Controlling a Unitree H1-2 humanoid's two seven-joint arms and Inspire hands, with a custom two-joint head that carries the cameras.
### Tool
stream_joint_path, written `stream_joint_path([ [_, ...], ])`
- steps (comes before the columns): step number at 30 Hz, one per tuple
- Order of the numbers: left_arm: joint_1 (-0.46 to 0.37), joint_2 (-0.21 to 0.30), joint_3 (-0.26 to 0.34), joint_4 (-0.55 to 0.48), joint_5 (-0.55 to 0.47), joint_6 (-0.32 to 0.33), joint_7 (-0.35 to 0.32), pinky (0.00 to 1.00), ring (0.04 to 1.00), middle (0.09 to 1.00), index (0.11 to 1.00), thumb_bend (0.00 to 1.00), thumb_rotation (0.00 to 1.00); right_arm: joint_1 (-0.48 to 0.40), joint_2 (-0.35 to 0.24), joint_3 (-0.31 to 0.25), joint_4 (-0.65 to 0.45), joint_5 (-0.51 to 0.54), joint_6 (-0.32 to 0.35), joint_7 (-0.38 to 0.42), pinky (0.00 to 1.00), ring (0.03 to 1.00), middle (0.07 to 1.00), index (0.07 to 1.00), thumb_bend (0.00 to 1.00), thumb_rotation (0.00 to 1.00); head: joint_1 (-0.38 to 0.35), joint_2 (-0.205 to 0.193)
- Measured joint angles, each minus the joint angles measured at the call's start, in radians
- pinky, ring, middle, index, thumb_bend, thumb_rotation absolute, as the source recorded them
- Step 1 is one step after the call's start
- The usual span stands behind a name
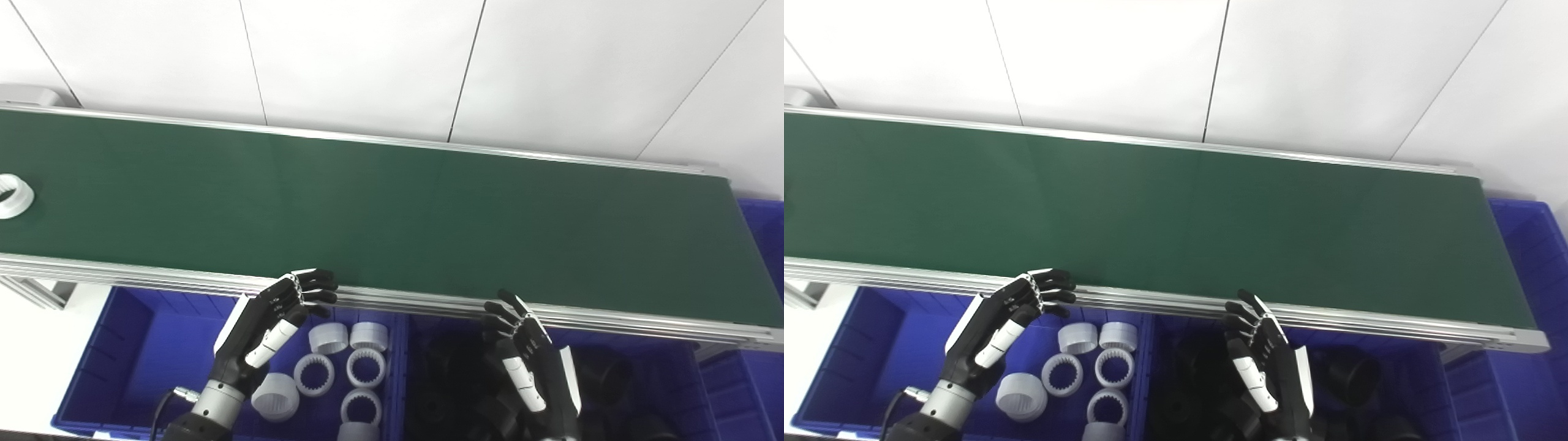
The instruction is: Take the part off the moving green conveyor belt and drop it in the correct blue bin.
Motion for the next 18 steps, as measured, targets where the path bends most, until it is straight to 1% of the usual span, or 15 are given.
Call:
stream_joint_path([
  [5, 0.000, 0.000, 0.000, 0.001, 0.000, 0.000, 0.000, 0.57, 0.667, 0.716, 0.718, 0.73, 0.73, -0.001, 0.000, 0.000, 0.003, 0.000, 0.000, 0.000, 0.65, 0.732, 0.778, 0.853, 0.68, 0.74, 0.005, -0.005],
  [8, -0.001, 0.000, -0.001, 0.004, -0.002, 0.000, 0.000, 0.57, 0.667, 0.717, 0.714, 0.73, 0.73, -0.001, 0.001, 0.000, 0.003, 0.000, 0.000, 0.000, 0.64, 0.729, 0.778, 0.855, 0.67, 0.74, 0.032, -0.017],
  [10, -0.001, 0.001, 0.000, 0.004, -0.001, 0.000, 0.000, 0.57, 0.662, 0.715, 0.712, 0.72, 0.72, -0.001, 0.001, 0.000, 0.004, 0.000, 0.000, -0.001, 0.64, 0.729, 0.779, 0.856, 0.67, 0.73, 0.032, -0.017],
  [11, -0.001, 0.001, 0.000, 0.004, 0.002, 0.000, 0.001, 0.56, 0.659, 0.713, 0.711, 0.72, 0.71, -0.001, 0.001, 0.000, 0.005, 0.000, 0.000, 0.000, 0.64, 0.731, 0.781, 0.859, 0.66, 0.73, 0.072, -0.031],
  [12, -0.001, 0.000, -0.001, 0.004, 0.006, 0.000, 0.001, 0.56, 0.658, 0.712, 0.710, 0.71, 0.71, -0.002, 0.001, 0.000, 0.008, 0.001, 0.000, 0.000, 0.65, 0.732, 0.783, 0.860, 0.66, 0.73, 0.090, -0.038],
  [13, -0.001, 0.000, -0.001, 0.006, 0.012, -0.002, 0.002, 0.55, 0.650, 0.708, 0.708, 0.70, 0.69, -0.002, 0.000, -0.001, 0.011, 0.003, 0.000, 0.000, 0.65, 0.738, 0.789, 0.864, 0.65, 0.72, 0.138, -0.058],
  [15, -0.001, -0.001, -0.003, 0.019, 0.020, -0.016, 0.004, 0.55, 0.647, 0.705, 0.706, 0.68, 0.67, -0.003, 0.000, -0.003, 0.021, 0.012, 0.000, 0.001, 0.65, 0.737, 0.790, 0.868, 0.65, 0.73, 0.138, -0.058],
  [16, -0.001, -0.001, -0.004, 0.025, 0.022, -0.020, 0.004, 0.54, 0.646, 0.704, 0.705, 0.67, 0.67, -0.003, 0.000, -0.004, 0.028, 0.013, 0.000, 0.001, 0.65, 0.737, 0.790, 0.869, 0.64, 0.74, 0.171, -0.073],
  [17, -0.001, -0.001, -0.006, 0.028, 0.023, -0.027, 0.004, 0.54, 0.649, 0.700, 0.702, 0.67, 0.64, -0.003, 0.000, -0.005, 0.032, 0.013, 0.000, 0.001, 0.66, 0.744, 0.793, 0.874, 0.63, 0.76, 0.189, -0.084],
  [18, -0.001, -0.001, -0.007, 0.030, 0.023, -0.038, 0.004, 0.54, 0.650, 0.698, 0.701, 0.67, 0.63, -0.003, 0.000, -0.005, 0.035, 0.012, 0.000, 0.001, 0.66, 0.746, 0.794, 0.876, 0.63, 0.76, 0.189, -0.084],
])
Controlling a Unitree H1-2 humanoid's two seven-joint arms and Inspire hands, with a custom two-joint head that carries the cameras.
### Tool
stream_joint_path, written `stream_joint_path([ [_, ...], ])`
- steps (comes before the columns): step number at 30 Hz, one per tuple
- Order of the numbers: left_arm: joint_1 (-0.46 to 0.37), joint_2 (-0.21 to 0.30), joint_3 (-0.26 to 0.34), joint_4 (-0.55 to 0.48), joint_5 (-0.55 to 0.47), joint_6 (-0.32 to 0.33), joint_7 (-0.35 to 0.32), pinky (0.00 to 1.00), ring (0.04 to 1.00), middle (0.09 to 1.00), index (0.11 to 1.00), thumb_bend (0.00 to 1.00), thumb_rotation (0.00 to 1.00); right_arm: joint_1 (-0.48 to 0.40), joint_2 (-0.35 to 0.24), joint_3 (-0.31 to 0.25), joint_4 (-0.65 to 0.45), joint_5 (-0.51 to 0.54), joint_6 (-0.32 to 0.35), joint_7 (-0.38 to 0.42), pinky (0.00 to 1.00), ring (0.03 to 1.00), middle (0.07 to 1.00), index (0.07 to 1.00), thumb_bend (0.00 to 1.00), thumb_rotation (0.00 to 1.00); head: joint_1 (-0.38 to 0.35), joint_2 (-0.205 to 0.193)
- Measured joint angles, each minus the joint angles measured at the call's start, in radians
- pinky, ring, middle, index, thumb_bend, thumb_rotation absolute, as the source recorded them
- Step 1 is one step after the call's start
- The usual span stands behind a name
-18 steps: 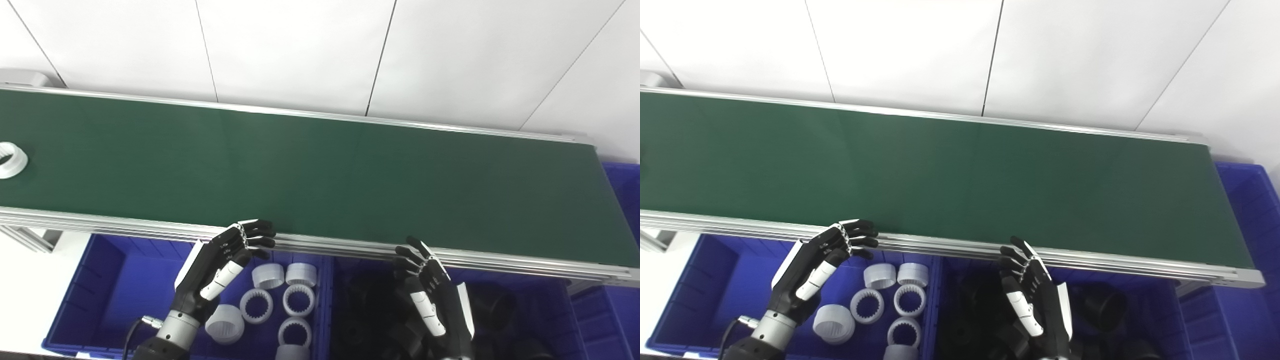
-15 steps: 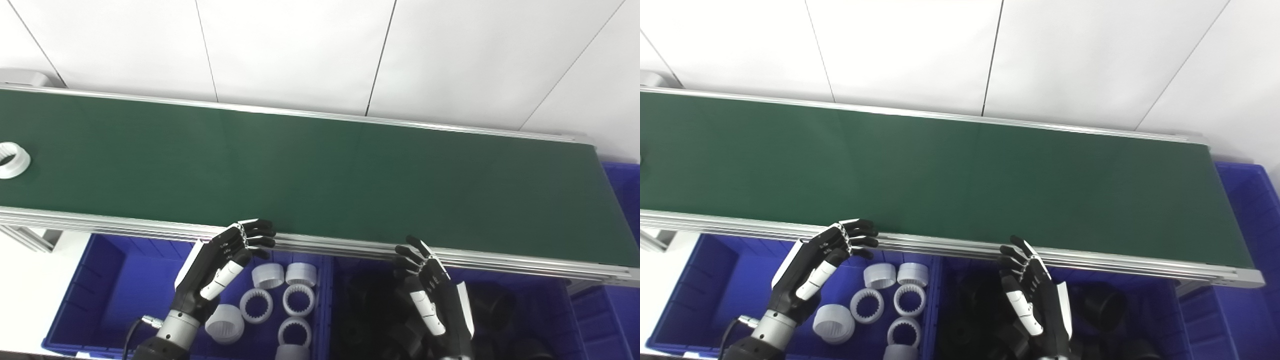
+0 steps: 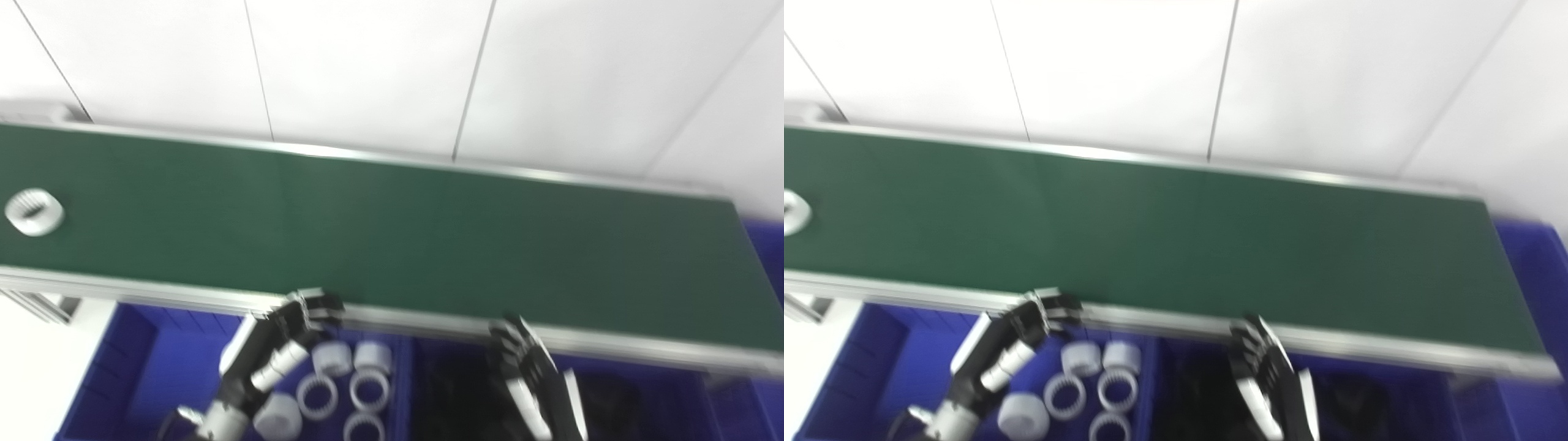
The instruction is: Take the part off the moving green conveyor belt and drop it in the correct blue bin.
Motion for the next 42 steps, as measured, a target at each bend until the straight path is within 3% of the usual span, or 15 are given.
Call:
stream_joint_path([
  [4, -0.007, 0.000, -0.005, 0.023, 0.000, -0.021, 0.000, 0.54, 0.650, 0.693, 0.693, 0.67, 0.57, -0.002, -0.004, -0.001, 0.008, -0.001, 0.000, -0.001, 0.69, 0.770, 0.813, 0.899, 0.54, 0.79, 0.051, -0.038],
  [13, -0.013, 0.003, -0.008, 0.036, 0.000, -0.029, 0.000, 0.52, 0.620, 0.674, 0.672, 0.65, 0.47, -0.004, -0.004, -0.002, 0.024, 0.006, 0.000, 0.000, 0.73, 0.791, 0.833, 0.934, 0.32, 0.84, 0.045, -0.060],
  [18, -0.018, 0.003, -0.007, 0.037, 0.008, -0.036, 0.004, 0.51, 0.616, 0.672, 0.669, 0.68, 0.46, -0.005, -0.001, 0.000, 0.024, 0.002, 0.000, -0.001, 0.73, 0.788, 0.826, 0.927, 0.29, 0.84, 0.043, -0.063],
  [23, -0.018, 0.003, -0.007, 0.037, 0.015, -0.036, 0.006, 0.51, 0.614, 0.669, 0.662, 0.66, 0.37, -0.005, 0.003, 0.000, 0.024, -0.003, 0.000, -0.002, 0.73, 0.788, 0.828, 0.928, 0.28, 0.84, 0.041, -0.064],
  [28, -0.019, 0.004, -0.007, 0.028, 0.024, -0.033, 0.018, 0.51, 0.606, 0.665, 0.666, 0.73, 0.30, -0.006, 0.003, 0.001, 0.025, -0.007, 0.000, -0.004, 0.73, 0.788, 0.830, 0.930, 0.29, 0.86, 0.035, -0.066],
  [30, -0.022, 0.009, -0.007, 0.008, 0.024, -0.021, 0.018, 0.51, 0.603, 0.663, 0.667, 0.74, 0.28, -0.006, 0.003, 0.001, 0.026, -0.007, 0.000, -0.004, 0.73, 0.786, 0.827, 0.928, 0.29, 0.86, 0.037, -0.066],
  [31, -0.027, 0.012, -0.007, -0.008, 0.024, -0.009, 0.018, 0.50, 0.594, 0.658, 0.667, 0.74, 0.19, -0.007, 0.003, 0.001, 0.026, -0.007, 0.000, -0.004, 0.73, 0.786, 0.827, 0.927, 0.30, 0.86, 0.038, -0.066],
  [34, -0.048, 0.011, 0.000, -0.084, 0.021, 0.028, 0.023, 0.48, 0.572, 0.644, 0.664, 0.77, 0.05, -0.009, 0.003, 0.001, 0.026, -0.006, 0.000, -0.004, 0.73, 0.789, 0.828, 0.928, 0.30, 0.85, 0.044, -0.066],
  [38, -0.109, -0.023, 0.035, -0.202, 0.025, 0.057, 0.074, 0.45, 0.561, 0.632, 0.644, 0.83, 0.01, -0.016, 0.003, -0.001, 0.031, -0.004, 0.000, -0.003, 0.74, 0.790, 0.829, 0.929, 0.30, 0.85, 0.052, -0.072],
  [39, -0.135, -0.034, 0.046, -0.230, 0.041, 0.064, 0.094, 0.43, 0.541, 0.616, 0.630, 0.90, 0.05, -0.018, 0.003, -0.001, 0.034, -0.003, 0.000, -0.003, 0.74, 0.791, 0.828, 0.928, 0.30, 0.84, 0.057, -0.075],
  [42, -0.251, -0.048, 0.080, -0.295, 0.122, 0.096, 0.137, 0.43, 0.539, 0.622, 0.639, 0.92, 0.06, -0.021, 0.003, -0.001, 0.038, -0.002, 0.000, -0.003, 0.74, 0.790, 0.830, 0.929, 0.30, 0.85, 0.058, -0.078],
])
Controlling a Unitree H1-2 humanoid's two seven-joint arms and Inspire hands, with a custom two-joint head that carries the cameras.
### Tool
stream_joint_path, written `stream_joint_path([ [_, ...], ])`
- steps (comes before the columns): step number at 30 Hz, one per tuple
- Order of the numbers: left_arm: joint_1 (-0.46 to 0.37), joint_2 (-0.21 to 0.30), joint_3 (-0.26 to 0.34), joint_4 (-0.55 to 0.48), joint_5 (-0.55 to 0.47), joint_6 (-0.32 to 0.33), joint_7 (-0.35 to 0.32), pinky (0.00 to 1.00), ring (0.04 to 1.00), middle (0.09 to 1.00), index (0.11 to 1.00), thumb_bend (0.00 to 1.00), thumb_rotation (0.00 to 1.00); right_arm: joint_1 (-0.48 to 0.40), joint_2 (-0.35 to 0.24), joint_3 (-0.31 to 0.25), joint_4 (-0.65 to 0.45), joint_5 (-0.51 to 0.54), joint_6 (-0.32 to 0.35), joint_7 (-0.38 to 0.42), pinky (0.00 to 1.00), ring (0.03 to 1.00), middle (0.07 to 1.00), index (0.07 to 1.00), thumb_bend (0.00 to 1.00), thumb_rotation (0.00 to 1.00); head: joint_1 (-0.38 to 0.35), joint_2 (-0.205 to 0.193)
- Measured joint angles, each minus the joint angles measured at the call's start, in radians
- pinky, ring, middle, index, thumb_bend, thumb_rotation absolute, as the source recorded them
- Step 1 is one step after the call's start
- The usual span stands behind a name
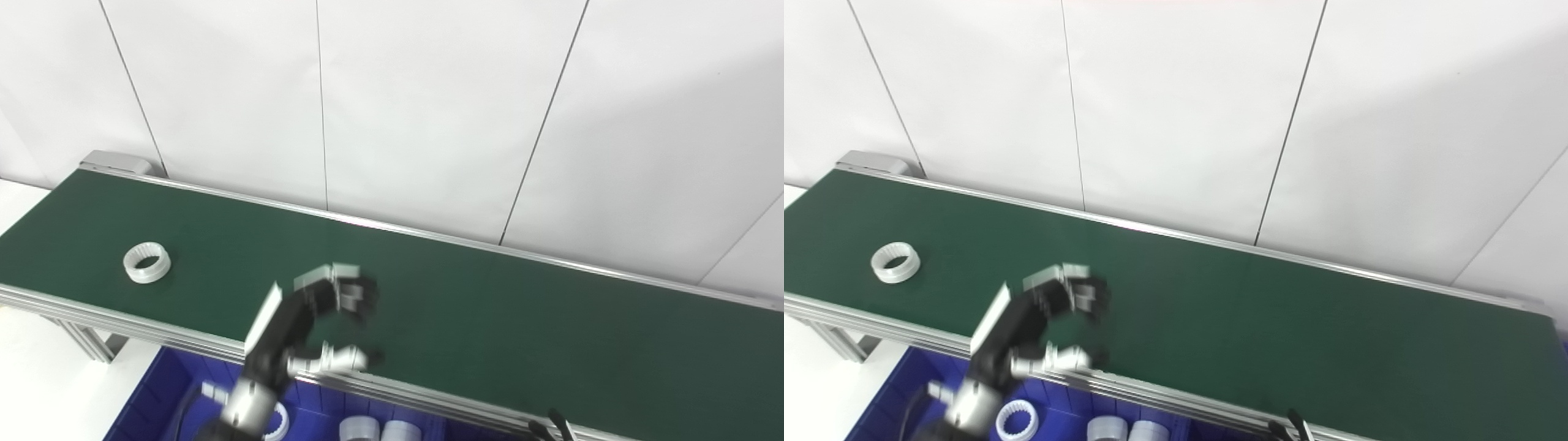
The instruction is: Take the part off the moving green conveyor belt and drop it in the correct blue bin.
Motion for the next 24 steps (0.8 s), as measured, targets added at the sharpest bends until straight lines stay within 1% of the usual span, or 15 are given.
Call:
stream_joint_path([
  [1, -0.042, 0.001, 0.009, -0.013, 0.024, 0.013, 0.011, 0.44, 0.554, 0.640, 0.660, 0.90, 0.10, -0.001, 0.000, 0.000, 0.000, 0.000, 0.000, 0.000, 0.74, 0.791, 0.833, 0.931, 0.29, 0.85, 0.002, -0.002],
  [2, -0.079, 0.003, 0.017, -0.024, 0.055, 0.029, 0.022, 0.45, 0.558, 0.646, 0.667, 0.89, 0.11, -0.002, 0.000, 0.000, 0.001, 0.000, 0.000, 0.000, 0.74, 0.792, 0.833, 0.932, 0.29, 0.85, 0.002, -0.002],
  [3, -0.114, 0.007, 0.022, -0.029, 0.088, 0.037, 0.035, 0.47, 0.583, 0.669, 0.695, 0.84, 0.16, -0.002, 0.000, 0.000, 0.001, 0.000, 0.000, 0.000, 0.74, 0.792, 0.834, 0.934, 0.28, 0.85, 0.002, -0.005],
  [4, -0.125, 0.008, 0.024, -0.029, 0.100, 0.040, 0.040, 0.49, 0.606, 0.687, 0.718, 0.81, 0.20, -0.002, 0.000, 0.000, 0.001, 0.000, 0.000, -0.001, 0.74, 0.792, 0.835, 0.935, 0.28, 0.86, 0.002, -0.005],
  [6, -0.138, 0.014, 0.026, -0.027, 0.144, 0.051, 0.048, 0.50, 0.618, 0.697, 0.730, 0.79, 0.22, 0.001, 0.001, 0.000, 0.001, 0.000, 0.000, -0.001, 0.74, 0.792, 0.835, 0.935, 0.28, 0.86, 0.003, -0.006],
  [8, -0.141, 0.021, 0.031, -0.015, 0.161, 0.070, 0.049, 0.51, 0.633, 0.714, 0.752, 0.78, 0.25, 0.002, 0.002, 0.000, 0.001, 0.000, 0.000, -0.001, 0.74, 0.796, 0.836, 0.935, 0.27, 0.86, 0.003, -0.006],
  [12, -0.176, 0.056, 0.052, 0.022, 0.164, 0.097, 0.049, 0.53, 0.643, 0.720, 0.758, 0.81, 0.26, 0.001, 0.003, -0.001, 0.001, 0.000, 0.000, -0.002, 0.74, 0.799, 0.839, 0.932, 0.25, 0.87, 0.005, -0.005],
  [16, -0.235, 0.083, 0.054, 0.060, 0.225, 0.103, 0.057, 0.53, 0.641, 0.720, 0.769, 0.78, 0.20, 0.000, 0.003, -0.002, 0.001, 0.002, 0.000, 0.000, 0.74, 0.800, 0.837, 0.938, 0.22, 0.87, 0.020, -0.008],
  [19, -0.280, 0.077, 0.059, 0.135, 0.239, 0.101, 0.084, 0.53, 0.634, 0.718, 0.765, 0.77, 0.19, -0.002, 0.003, -0.002, 0.003, 0.003, 0.000, 0.000, 0.75, 0.801, 0.839, 0.937, 0.20, 0.87, 0.023, -0.011],
  [22, -0.312, 0.047, 0.091, 0.222, 0.211, 0.100, 0.132, 0.53, 0.618, 0.703, 0.756, 0.78, 0.20, -0.002, 0.003, -0.004, 0.004, 0.010, 0.000, 0.003, 0.75, 0.803, 0.843, 0.941, 0.20, 0.87, 0.028, -0.011],
  [24, -0.321, 0.032, 0.103, 0.253, 0.187, 0.099, 0.144, 0.53, 0.624, 0.700, 0.743, 0.80, 0.23, -0.003, 0.004, -0.007, 0.007, 0.012, 0.000, 0.003, 0.76, 0.808, 0.846, 0.944, 0.18, 0.88, 0.038, -0.018],
])
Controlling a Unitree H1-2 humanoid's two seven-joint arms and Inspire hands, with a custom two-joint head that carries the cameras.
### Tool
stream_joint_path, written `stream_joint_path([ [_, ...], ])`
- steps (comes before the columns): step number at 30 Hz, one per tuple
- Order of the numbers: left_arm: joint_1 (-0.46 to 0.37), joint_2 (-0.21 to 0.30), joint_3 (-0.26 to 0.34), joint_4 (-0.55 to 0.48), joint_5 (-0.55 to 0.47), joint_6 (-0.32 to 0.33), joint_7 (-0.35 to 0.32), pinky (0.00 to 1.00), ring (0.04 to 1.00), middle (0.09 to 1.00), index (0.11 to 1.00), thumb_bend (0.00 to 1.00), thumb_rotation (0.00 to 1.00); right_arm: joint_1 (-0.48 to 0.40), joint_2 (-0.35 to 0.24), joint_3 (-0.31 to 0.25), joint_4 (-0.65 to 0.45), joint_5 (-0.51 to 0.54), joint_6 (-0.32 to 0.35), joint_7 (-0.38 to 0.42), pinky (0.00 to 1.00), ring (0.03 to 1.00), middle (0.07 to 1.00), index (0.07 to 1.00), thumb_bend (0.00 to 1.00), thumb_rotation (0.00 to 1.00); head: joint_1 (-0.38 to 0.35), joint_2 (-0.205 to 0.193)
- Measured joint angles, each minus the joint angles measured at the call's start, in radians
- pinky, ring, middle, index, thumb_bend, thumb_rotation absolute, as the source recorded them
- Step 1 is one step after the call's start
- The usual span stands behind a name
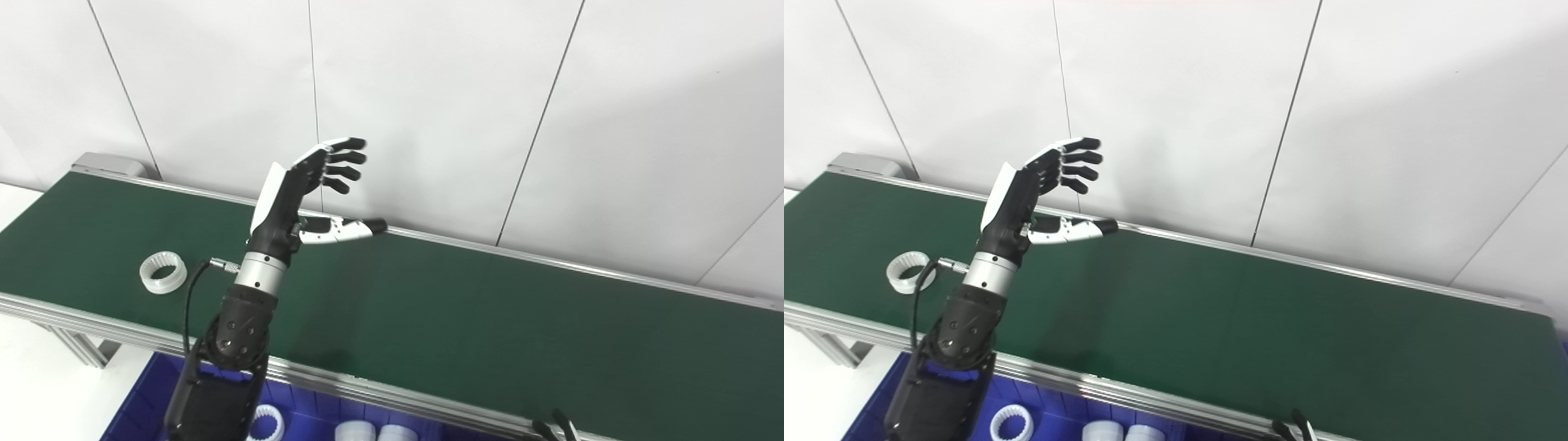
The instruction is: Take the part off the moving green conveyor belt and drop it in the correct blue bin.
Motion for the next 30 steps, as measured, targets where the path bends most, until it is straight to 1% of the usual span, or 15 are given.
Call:
stream_joint_path([
  [1, -0.003, -0.001, -0.001, 0.012, -0.008, 0.000, 0.001, 0.53, 0.626, 0.702, 0.745, 0.80, 0.23, -0.001, 0.001, -0.001, 0.003, 0.001, 0.000, 0.000, 0.76, 0.808, 0.846, 0.944, 0.18, 0.88, 0.000, 0.000],
  [3, -0.017, 0.009, -0.024, 0.032, 0.006, 0.000, -0.005, 0.53, 0.640, 0.717, 0.746, 0.77, 0.19, -0.003, 0.004, -0.005, 0.009, 0.005, 0.000, 0.000, 0.76, 0.809, 0.845, 0.944, 0.17, 0.88, 0.003, -0.003],
  [5, -0.030, 0.047, -0.063, 0.035, 0.039, 0.000, -0.026, 0.54, 0.649, 0.729, 0.748, 0.78, 0.18, -0.003, 0.007, -0.006, 0.011, 0.010, 0.000, 0.001, 0.76, 0.811, 0.845, 0.947, 0.15, 0.88, 0.003, -0.005],
  [6, -0.036, 0.066, -0.083, 0.035, 0.059, 0.001, -0.037, 0.56, 0.660, 0.742, 0.752, 0.79, 0.15, -0.004, 0.007, -0.007, 0.011, 0.012, 0.000, 0.003, 0.77, 0.815, 0.849, 0.950, 0.14, 0.89, 0.002, -0.005],
  [7, -0.045, 0.088, -0.108, 0.035, 0.088, 0.002, -0.056, 0.61, 0.699, 0.762, 0.761, 0.82, 0.13, -0.004, 0.008, -0.007, 0.012, 0.017, 0.000, 0.004, 0.77, 0.818, 0.853, 0.954, 0.14, 0.91, 0.003, -0.006],
  [9, -0.064, 0.155, -0.184, 0.035, 0.168, 0.014, -0.120, 0.64, 0.735, 0.782, 0.770, 0.85, 0.14, -0.005, 0.010, -0.007, 0.012, 0.019, 0.000, 0.006, 0.77, 0.820, 0.856, 0.957, 0.14, 0.93, 0.003, -0.006],
  [11, -0.076, 0.213, -0.242, 0.033, 0.227, 0.051, -0.198, 0.65, 0.756, 0.792, 0.774, 0.86, 0.14, -0.005, 0.011, -0.007, 0.012, 0.019, 0.000, 0.010, 0.77, 0.820, 0.855, 0.957, 0.13, 0.94, 0.006, -0.008],
  [14, -0.081, 0.254, -0.296, 0.028, 0.275, 0.120, -0.291, 0.67, 0.778, 0.800, 0.771, 0.89, 0.12, -0.004, 0.013, -0.009, 0.012, 0.020, -0.001, 0.016, 0.77, 0.821, 0.854, 0.956, 0.11, 0.93, 0.008, -0.009],
  [17, -0.082, 0.278, -0.342, 0.028, 0.314, 0.136, -0.349, 0.68, 0.778, 0.796, 0.768, 0.89, 0.11, -0.005, 0.016, -0.016, 0.012, 0.020, -0.002, 0.020, 0.78, 0.819, 0.854, 0.955, 0.13, 0.93, 0.009, -0.012],
  [20, -0.084, 0.295, -0.370, 0.030, 0.349, 0.137, -0.379, 0.68, 0.773, 0.798, 0.775, 0.88, 0.10, -0.005, 0.017, -0.017, 0.012, 0.020, -0.002, 0.023, 0.77, 0.813, 0.850, 0.952, 0.13, 0.95, 0.014, -0.014],
  [25, -0.106, 0.322, -0.389, 0.052, 0.404, 0.136, -0.403, 0.67, 0.759, 0.802, 0.780, 0.89, 0.10, -0.006, 0.021, -0.019, 0.012, 0.020, -0.002, 0.027, 0.77, 0.811, 0.850, 0.955, 0.11, 0.98, 0.015, -0.015],
  [27, -0.117, 0.338, -0.390, 0.073, 0.424, 0.136, -0.406, 0.67, 0.763, 0.804, 0.784, 0.89, 0.09, -0.007, 0.021, -0.021, 0.014, 0.020, -0.002, 0.032, 0.77, 0.814, 0.853, 0.957, 0.11, 0.99, 0.015, -0.015],
  [30, -0.125, 0.364, -0.395, 0.078, 0.451, 0.135, -0.420, 0.68, 0.771, 0.813, 0.791, 0.89, 0.08, -0.008, 0.021, -0.027, 0.016, 0.023, -0.002, 0.039, 0.77, 0.818, 0.855, 0.959, 0.10, 1.00, 0.018, -0.017],
])
